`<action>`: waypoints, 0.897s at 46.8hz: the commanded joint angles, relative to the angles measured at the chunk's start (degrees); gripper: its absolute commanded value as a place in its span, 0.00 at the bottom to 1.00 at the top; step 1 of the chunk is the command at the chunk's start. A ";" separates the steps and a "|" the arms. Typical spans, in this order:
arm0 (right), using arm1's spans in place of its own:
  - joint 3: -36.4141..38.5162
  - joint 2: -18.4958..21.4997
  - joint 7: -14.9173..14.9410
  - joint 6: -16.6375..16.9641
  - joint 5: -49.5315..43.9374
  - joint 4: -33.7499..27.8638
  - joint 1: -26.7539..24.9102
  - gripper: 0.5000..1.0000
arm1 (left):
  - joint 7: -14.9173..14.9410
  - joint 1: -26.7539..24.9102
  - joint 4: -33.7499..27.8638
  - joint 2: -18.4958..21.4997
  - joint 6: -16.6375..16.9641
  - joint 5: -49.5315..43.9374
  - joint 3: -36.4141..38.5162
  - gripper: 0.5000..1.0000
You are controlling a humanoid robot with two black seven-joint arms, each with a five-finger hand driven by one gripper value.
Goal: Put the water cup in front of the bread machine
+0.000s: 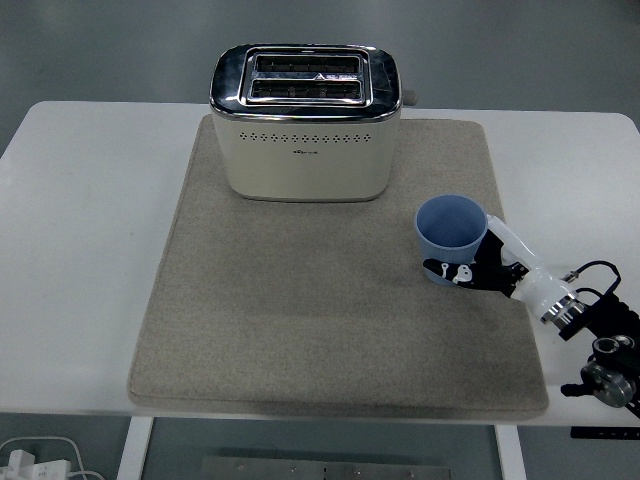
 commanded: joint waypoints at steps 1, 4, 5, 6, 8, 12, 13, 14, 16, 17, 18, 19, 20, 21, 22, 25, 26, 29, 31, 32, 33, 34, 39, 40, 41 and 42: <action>0.06 1.32 0.00 -0.22 0.00 0.02 0.26 0.00 | 0.00 0.00 0.00 0.00 0.04 0.00 0.00 1.00; -0.02 2.46 0.00 -0.40 0.00 0.02 0.79 0.00 | 0.00 0.00 0.00 0.00 -0.05 0.00 0.00 1.00; -0.11 2.81 0.00 -0.48 0.00 0.02 1.31 0.00 | 0.00 0.00 0.00 0.00 0.04 0.00 0.00 1.00; -0.20 3.08 0.00 -0.57 0.00 0.02 1.66 0.00 | 0.00 0.00 0.00 0.00 -0.05 0.00 0.00 1.00; -0.20 3.43 0.00 -0.66 0.00 0.02 2.11 0.00 | 0.00 0.00 0.00 0.00 0.04 0.00 0.00 1.00; -0.46 4.48 0.00 -0.84 0.00 -0.07 2.54 0.00 | 0.00 0.00 0.00 0.00 -0.05 0.00 0.00 1.00; -0.55 4.92 -0.02 -1.01 -0.09 -0.07 2.81 0.00 | 0.00 0.00 0.00 0.00 -0.05 0.00 0.00 1.00; -0.64 5.27 -0.11 -1.19 -0.09 -0.07 2.99 0.00 | 0.00 0.00 0.00 0.00 0.04 0.00 0.00 1.00; -0.99 5.89 -0.11 -1.45 -0.09 -0.24 3.51 0.00 | 0.00 0.00 0.00 0.00 0.04 0.00 0.00 1.00; -1.25 6.15 -0.11 -1.63 -0.09 -0.42 3.69 0.00 | 0.00 0.00 0.00 0.00 -0.05 0.00 0.00 1.00; -1.69 6.50 -0.11 -1.71 -0.09 -0.68 3.95 0.00 | 0.00 0.00 0.00 0.00 0.04 0.00 0.00 1.00; -2.04 6.85 -0.11 -1.80 -0.09 -1.03 4.30 0.00 | 0.00 0.00 0.00 0.00 0.04 0.00 0.00 1.00; -2.57 7.12 -0.11 -1.89 -0.09 -1.29 4.74 0.00 | 0.00 0.00 0.00 0.00 0.04 0.00 0.00 1.00; -3.01 7.29 -0.11 -2.15 -0.09 -1.73 5.01 0.00 | 0.00 0.00 0.00 0.00 0.04 0.00 0.00 1.00; -3.53 7.56 -0.11 -2.33 -0.09 -2.08 5.36 0.00 | 0.00 0.00 0.00 0.00 -0.05 0.00 0.00 1.00; -4.77 8.87 -0.11 -2.77 -0.09 -3.05 6.15 0.00 | 0.00 0.00 0.00 0.00 -0.05 0.00 0.00 1.00; -5.03 9.31 -0.11 -2.86 -0.09 -3.23 6.41 0.00 | 0.00 0.00 0.00 0.00 0.04 0.00 0.00 1.00; -5.56 10.54 -0.19 -3.21 -0.09 -3.58 7.29 0.00 | 0.00 0.00 -0.09 0.00 0.04 0.00 0.00 1.00; -5.65 11.34 -0.19 -3.56 0.00 -3.84 7.73 0.00 | 0.00 0.00 -0.09 0.00 0.04 0.00 0.00 1.00; -5.74 11.69 -0.28 -3.65 0.00 -3.93 7.99 0.00 | 0.00 0.00 -0.09 0.00 -0.05 0.00 0.00 1.00; -5.91 12.13 -0.37 -3.82 0.00 -4.02 8.34 0.00 | 0.00 0.00 -0.09 0.00 -0.05 0.09 0.00 1.00; -6.09 12.39 -0.72 -4.00 0.09 -4.02 8.78 0.00 | 0.00 0.00 -0.09 0.00 0.04 0.00 0.00 1.00; -7.23 13.89 -1.78 -4.88 0.35 -4.72 10.37 0.00 | 0.00 0.00 -0.09 0.00 -0.05 0.09 0.09 1.00; -7.32 14.15 -1.86 -5.05 0.35 -4.90 10.54 0.00 | 0.00 0.00 -0.09 0.00 -0.05 0.09 0.09 1.00; -7.49 14.50 -1.86 -5.14 0.35 -5.07 10.89 0.00 | 0.00 0.00 -0.09 0.00 -0.05 0.09 0.09 1.00; -7.67 14.85 -1.86 -5.14 0.35 -5.25 11.16 0.00 | 0.00 0.00 -0.09 0.00 -0.05 0.09 0.09 1.00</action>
